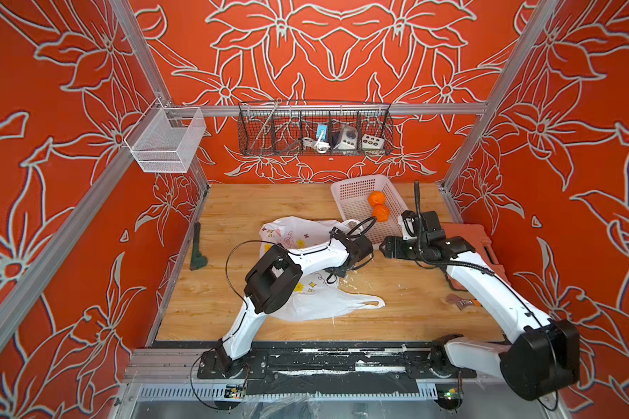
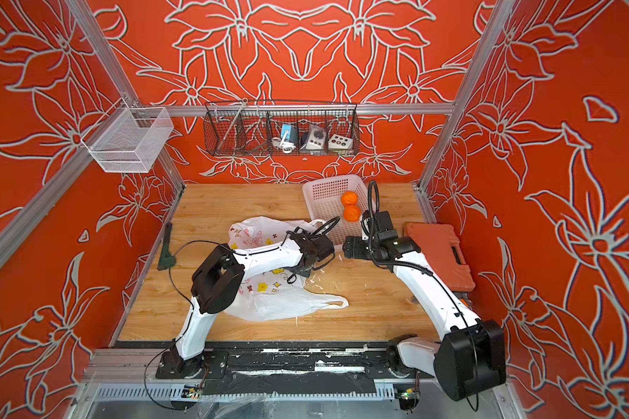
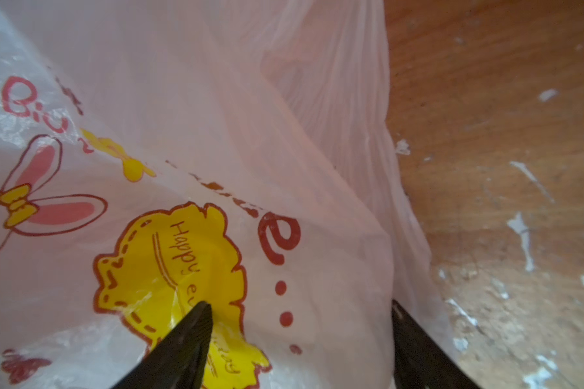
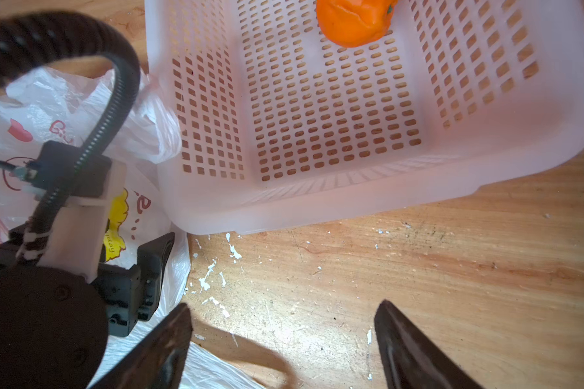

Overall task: Place the oranges into plastic bags & tie knots
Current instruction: Pick up the plastic bag at the center of the board.

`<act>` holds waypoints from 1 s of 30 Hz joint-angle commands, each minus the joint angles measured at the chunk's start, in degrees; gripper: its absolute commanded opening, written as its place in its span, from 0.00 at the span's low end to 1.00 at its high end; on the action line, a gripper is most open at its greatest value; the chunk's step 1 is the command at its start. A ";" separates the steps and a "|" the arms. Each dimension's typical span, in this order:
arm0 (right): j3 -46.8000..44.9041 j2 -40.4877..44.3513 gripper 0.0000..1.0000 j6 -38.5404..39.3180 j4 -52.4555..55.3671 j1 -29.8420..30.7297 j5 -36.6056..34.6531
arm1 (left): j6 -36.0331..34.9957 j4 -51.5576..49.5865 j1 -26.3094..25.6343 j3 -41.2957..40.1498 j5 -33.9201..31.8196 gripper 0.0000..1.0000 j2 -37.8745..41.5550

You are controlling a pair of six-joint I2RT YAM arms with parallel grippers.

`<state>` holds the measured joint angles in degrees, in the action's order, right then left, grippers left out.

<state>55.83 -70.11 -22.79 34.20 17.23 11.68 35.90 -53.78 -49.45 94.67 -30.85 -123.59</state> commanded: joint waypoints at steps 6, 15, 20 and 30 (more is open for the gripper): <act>-0.25 -0.38 0.87 0.09 -0.54 -0.17 1.39 | -0.86 1.04 0.65 -1.43 -2.72 0.36 0.00; 1.37 -1.78 0.87 -0.32 -1.13 -0.18 3.20 | -2.19 2.61 1.11 -2.51 -3.17 0.00 4.27; 2.38 -3.09 0.87 -0.59 -1.74 -0.12 4.15 | -5.54 6.66 1.11 -6.28 -1.25 0.00 11.68; 10.00 -9.73 0.89 -0.28 -1.58 -0.18 -1.66 | -21.04 22.23 5.98 -19.94 12.42 0.00 33.20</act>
<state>62.78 -77.87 -22.92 32.99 17.23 13.67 20.45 -37.08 -46.48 77.69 -24.08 -94.00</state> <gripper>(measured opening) 0.888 0.054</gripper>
